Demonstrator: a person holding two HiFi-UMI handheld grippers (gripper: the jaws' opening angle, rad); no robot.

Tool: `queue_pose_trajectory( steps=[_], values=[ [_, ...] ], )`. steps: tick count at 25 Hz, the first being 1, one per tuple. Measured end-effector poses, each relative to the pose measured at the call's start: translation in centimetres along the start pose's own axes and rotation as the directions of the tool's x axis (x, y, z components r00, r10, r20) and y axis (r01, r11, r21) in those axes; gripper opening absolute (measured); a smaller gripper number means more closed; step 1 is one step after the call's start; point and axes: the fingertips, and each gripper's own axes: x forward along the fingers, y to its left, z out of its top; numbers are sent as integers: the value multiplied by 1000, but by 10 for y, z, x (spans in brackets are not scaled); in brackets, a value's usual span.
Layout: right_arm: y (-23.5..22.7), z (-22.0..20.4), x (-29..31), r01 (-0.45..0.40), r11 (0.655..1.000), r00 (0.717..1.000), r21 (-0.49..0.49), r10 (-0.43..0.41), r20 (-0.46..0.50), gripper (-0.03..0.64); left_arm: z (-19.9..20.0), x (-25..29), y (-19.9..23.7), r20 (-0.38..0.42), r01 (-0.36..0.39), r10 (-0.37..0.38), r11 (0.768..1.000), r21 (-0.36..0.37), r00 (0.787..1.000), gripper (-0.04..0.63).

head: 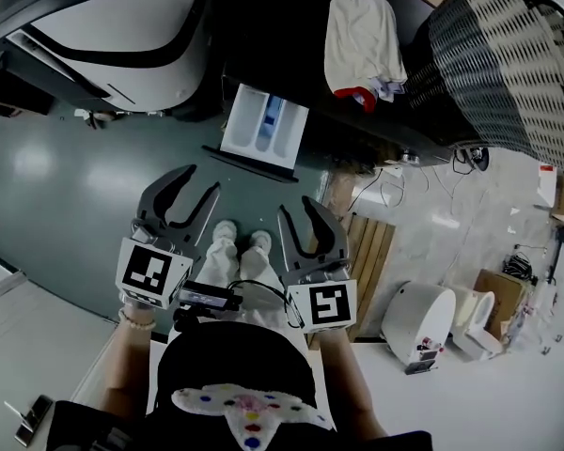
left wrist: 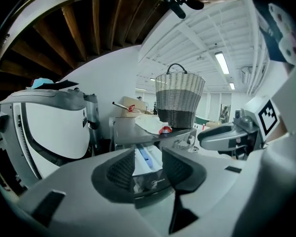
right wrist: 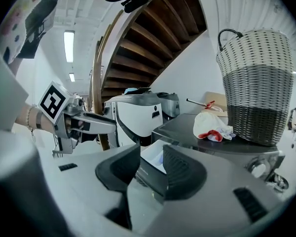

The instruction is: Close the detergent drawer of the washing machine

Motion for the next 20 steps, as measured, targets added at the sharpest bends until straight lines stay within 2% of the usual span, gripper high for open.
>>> queue_pose_trajectory(
  steps=[4, 12, 20],
  values=[
    [-4, -13, 5, 26, 1000, 1000, 2, -26, -10, 129, -13, 6, 8, -6, -20, 20, 1000, -18, 1000, 169],
    [-13, -43, 15, 75, 997, 997, 16, -75, -27, 129, -48, 18, 16, -51, -9, 9, 1000, -2, 999, 175],
    [-19, -89, 28, 120, 992, 989, 45, -116, -92, 129, -82, 34, 28, -78, -15, 14, 1000, -11, 997, 176]
  ],
)
